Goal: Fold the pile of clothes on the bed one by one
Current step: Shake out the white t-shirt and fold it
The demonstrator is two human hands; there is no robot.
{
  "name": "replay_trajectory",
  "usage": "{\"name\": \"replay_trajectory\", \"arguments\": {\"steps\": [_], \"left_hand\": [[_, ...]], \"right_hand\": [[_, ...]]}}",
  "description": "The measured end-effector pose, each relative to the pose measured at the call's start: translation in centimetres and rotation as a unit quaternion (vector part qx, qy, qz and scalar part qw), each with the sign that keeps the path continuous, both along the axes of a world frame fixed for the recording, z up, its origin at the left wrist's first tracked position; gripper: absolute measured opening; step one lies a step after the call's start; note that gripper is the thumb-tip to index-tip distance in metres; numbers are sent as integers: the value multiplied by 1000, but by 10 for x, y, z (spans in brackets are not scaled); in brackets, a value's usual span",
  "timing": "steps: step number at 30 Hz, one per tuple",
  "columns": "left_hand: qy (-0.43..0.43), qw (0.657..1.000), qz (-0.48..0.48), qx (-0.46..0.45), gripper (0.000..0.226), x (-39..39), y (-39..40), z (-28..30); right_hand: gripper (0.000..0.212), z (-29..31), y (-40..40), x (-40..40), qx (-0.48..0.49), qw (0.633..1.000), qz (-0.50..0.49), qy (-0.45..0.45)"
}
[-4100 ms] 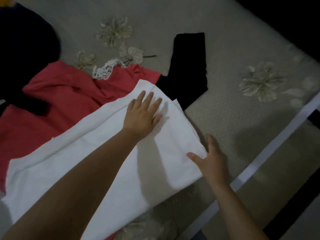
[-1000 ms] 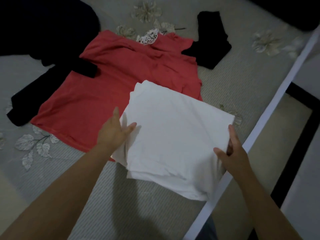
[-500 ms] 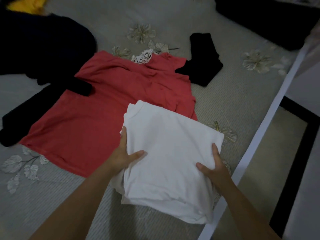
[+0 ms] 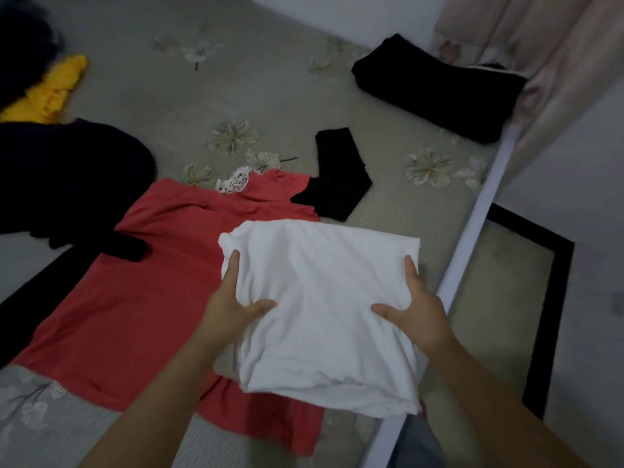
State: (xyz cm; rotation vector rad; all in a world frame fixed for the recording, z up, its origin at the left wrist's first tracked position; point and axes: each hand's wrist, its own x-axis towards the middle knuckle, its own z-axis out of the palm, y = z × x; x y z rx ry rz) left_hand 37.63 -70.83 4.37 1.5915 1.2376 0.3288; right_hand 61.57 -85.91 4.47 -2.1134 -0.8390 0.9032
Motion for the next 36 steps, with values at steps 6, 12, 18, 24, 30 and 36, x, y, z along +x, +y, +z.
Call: {"name": "replay_trajectory", "arguments": {"steps": [6,12,18,24,30,36], "left_hand": [[4,998,-10,65,103,133,33,40],[19,997,-28,63,103,304,56,45],[28,995,-79,56,105,450,86,58],[23,988,-121,91,102,538,149,82],[-4,985,-102,137,99,611,246,110],[34,980,-101,165,106,676,373,126]], "right_hand": [[101,36,18,125,30,998,-37,-41],[103,40,35,288,13,999,-40,-34],[105,53,43,421,1,998,-44,-46],[115,70,86,505,-32,998,21,-58],[118,93,179,576,29,998,15,-60],[114,91,281,635,78,996,-44,-15]]}}
